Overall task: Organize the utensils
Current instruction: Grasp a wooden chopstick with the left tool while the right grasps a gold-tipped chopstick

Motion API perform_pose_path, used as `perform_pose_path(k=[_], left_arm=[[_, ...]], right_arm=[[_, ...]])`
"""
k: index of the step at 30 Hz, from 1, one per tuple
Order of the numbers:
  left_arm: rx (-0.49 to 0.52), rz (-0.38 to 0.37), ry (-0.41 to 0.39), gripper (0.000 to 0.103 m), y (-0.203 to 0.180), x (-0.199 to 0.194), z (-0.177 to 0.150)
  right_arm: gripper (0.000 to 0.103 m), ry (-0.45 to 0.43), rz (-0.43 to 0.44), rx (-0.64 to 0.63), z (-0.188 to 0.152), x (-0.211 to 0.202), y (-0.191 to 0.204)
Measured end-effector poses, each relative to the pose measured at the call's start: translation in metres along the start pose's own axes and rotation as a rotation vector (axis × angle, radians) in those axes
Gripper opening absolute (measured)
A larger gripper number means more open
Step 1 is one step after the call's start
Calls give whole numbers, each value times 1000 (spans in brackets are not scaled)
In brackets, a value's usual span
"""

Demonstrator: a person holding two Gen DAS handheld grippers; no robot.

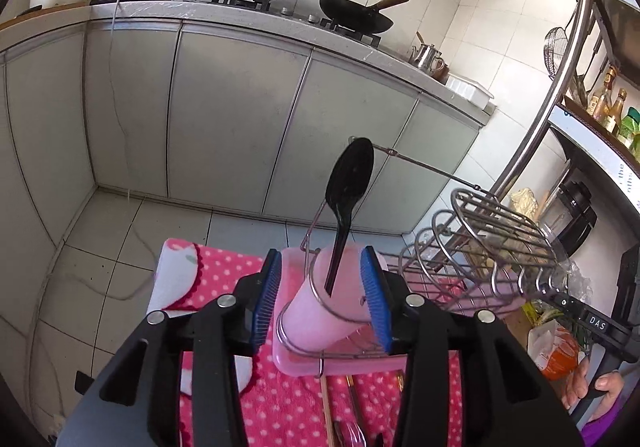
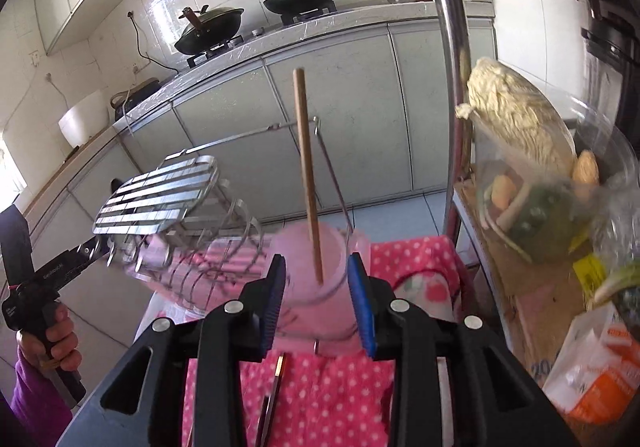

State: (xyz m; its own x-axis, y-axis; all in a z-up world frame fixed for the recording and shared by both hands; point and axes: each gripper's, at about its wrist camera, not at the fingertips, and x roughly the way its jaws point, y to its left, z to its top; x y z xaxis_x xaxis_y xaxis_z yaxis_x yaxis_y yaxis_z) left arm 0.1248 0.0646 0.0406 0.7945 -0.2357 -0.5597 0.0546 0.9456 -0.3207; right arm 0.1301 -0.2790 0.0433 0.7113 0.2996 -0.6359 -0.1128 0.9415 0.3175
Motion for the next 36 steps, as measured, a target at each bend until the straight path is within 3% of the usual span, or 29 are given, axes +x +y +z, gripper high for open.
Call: perform_pose_path(k=[5,12,14,18,21,28,32,36], left_arm=[[10,2,71,41,-1,-17,-34],[8,-1,259,41,-6,-1,-92],[4,11,319,29,-6,11,-105],[-13,39,431,24,-7,44,-120],[-3,74,471,24,-9,66,-123],[28,133,561,24,-20,114,-131],[53,168,558,7,-22,126,-132],[31,148,550,6,-17,123,-128]], right_arm=[[31,43,27,25,-41,-10,4],[31,171,70,39,-90,10,23],[31,200,82,52,-100,19,25],[31,277,100,92,-116,38,22],[28,333,126,127,-121,52,18],[28,365,123,133,-119,70,16],[28,378,118,130,-118,79,16],[27,395,115,128,-118,88,18]])
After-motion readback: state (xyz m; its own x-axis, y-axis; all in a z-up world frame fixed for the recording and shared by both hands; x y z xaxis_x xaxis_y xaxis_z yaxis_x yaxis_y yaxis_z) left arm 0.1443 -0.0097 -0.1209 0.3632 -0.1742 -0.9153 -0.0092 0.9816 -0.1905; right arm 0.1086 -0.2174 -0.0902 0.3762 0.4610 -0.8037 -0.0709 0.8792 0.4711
